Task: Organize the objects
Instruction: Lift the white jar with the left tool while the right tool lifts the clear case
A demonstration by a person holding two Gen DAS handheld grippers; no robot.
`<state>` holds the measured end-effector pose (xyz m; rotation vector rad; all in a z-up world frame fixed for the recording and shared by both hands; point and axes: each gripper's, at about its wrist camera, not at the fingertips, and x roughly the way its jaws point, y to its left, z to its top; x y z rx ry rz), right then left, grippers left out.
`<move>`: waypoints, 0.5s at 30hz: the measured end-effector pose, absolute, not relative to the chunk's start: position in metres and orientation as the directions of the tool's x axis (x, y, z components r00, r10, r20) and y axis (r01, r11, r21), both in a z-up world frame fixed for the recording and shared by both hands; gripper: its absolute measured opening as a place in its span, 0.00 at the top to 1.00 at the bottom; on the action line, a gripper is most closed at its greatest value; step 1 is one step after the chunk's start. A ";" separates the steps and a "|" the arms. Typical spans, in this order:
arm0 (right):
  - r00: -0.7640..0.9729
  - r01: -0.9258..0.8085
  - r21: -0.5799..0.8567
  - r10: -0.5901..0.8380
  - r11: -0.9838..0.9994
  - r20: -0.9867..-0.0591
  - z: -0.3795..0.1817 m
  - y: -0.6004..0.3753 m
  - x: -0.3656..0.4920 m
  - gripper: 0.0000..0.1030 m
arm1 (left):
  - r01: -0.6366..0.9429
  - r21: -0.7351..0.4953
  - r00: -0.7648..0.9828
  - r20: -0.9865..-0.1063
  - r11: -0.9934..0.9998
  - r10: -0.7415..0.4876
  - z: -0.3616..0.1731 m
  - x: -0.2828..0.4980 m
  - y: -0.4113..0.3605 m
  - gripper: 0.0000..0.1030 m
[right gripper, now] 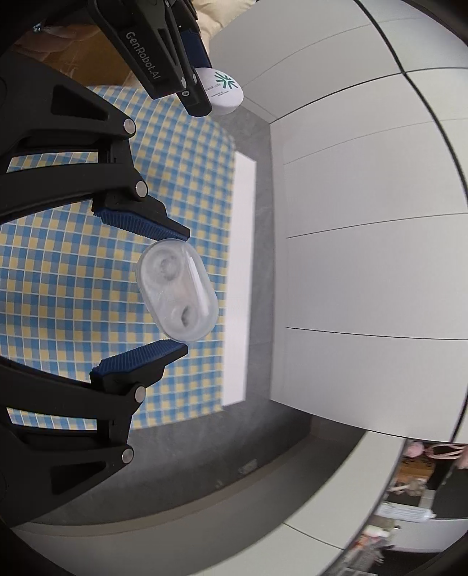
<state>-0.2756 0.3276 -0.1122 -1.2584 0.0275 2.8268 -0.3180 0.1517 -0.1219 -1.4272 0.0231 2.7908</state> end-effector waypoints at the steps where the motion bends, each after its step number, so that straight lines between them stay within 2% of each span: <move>1: -0.675 -0.053 -0.008 0.042 -0.999 -0.737 -0.101 0.327 -0.275 0.43 | -0.014 0.009 -0.591 -0.807 -1.000 0.001 -0.114 -0.316 0.151 0.45; 8: -0.709 -0.053 -0.030 0.059 -0.998 -0.703 -0.042 0.322 -0.270 0.43 | -0.034 -0.019 -0.628 -0.777 -0.999 0.036 -0.058 -0.306 0.147 0.45; 15: -0.742 -0.029 -0.037 0.046 -0.999 -0.669 0.015 0.312 -0.252 0.43 | -0.101 0.004 -0.683 -0.727 -0.995 0.066 -0.012 -0.278 0.155 0.45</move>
